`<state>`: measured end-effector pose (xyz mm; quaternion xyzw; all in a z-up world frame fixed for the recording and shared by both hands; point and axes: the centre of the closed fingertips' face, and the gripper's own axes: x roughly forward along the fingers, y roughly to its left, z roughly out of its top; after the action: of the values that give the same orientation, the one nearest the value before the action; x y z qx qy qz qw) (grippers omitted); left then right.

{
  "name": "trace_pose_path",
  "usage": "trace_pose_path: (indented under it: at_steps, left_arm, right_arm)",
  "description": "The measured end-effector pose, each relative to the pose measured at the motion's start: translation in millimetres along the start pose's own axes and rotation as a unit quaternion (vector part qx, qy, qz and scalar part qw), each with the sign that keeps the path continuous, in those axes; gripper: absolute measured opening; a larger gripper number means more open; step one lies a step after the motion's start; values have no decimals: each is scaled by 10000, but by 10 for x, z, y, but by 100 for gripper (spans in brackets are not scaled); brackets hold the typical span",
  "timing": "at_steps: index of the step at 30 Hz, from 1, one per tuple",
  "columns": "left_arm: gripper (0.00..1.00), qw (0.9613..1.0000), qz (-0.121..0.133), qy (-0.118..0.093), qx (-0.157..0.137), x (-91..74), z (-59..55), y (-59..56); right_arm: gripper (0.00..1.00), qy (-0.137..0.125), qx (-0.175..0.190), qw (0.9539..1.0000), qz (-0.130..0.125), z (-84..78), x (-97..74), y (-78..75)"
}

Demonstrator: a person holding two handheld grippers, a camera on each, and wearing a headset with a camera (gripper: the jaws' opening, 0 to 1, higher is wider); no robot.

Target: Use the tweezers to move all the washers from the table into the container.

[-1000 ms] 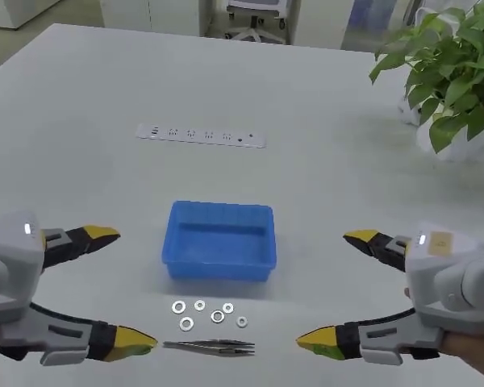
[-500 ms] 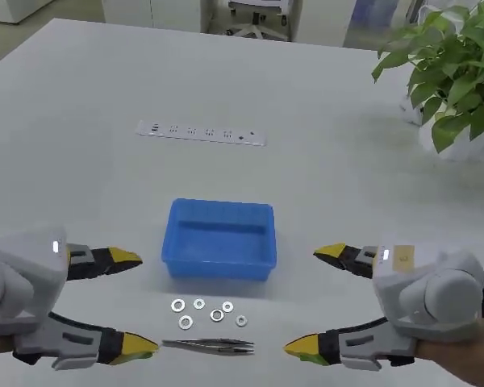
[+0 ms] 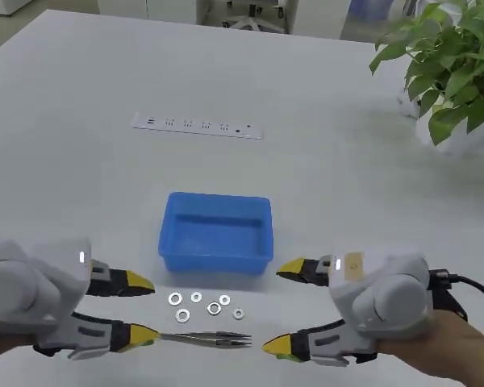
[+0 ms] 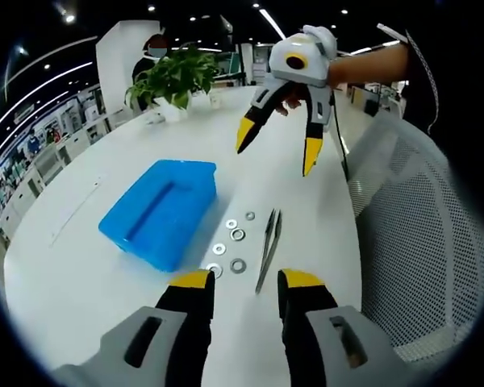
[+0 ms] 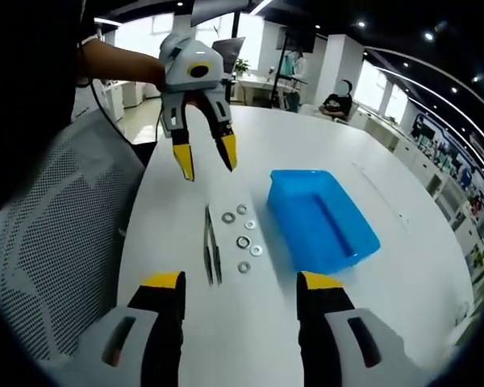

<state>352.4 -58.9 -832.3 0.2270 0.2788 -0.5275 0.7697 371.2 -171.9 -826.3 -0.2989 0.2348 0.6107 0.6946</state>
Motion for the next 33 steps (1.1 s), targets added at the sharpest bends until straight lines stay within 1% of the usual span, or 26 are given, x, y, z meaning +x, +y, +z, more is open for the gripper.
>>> trace_pose_path:
  at_steps: [3,8,13,15,17,20,22,26,31,33]
  left_arm:
    - [33,9999,-73,99,47,34,-45,-6]
    - [28,9997,-194,164,61,84,-97,-29]
    - [23,9986,-320,373,216,144,-189,-55]
    - [22,9981,-369,418,245,159,-238,-52]
    - [20,9978,-404,438,272,172,-257,-50]
    - [18,9968,-467,547,352,201,-298,-48]
    - [17,9966,-488,559,356,206,-302,-51]
    - [14,9955,-593,635,390,251,-323,-71]
    - [13,9940,-705,695,465,309,-340,-95]
    - [12,9932,-735,736,516,334,-348,-96]
  right_arm:
    - [50,40,-99,9999,105,2,62,27]
    - [43,67,-274,9990,357,22,180,124]
    - [37,169,-461,9969,608,11,320,215]
    - [34,215,-505,9961,691,3,357,242]
    - [31,279,-570,9951,752,-6,400,258]
    - [28,348,-628,9936,867,-16,461,286]
    - [24,381,-656,9931,893,-19,489,293]
    - [22,449,-678,9921,952,-36,548,307]
    - [20,517,-689,9912,1007,-68,615,324]
    - [19,581,-737,9901,1048,-98,648,346]
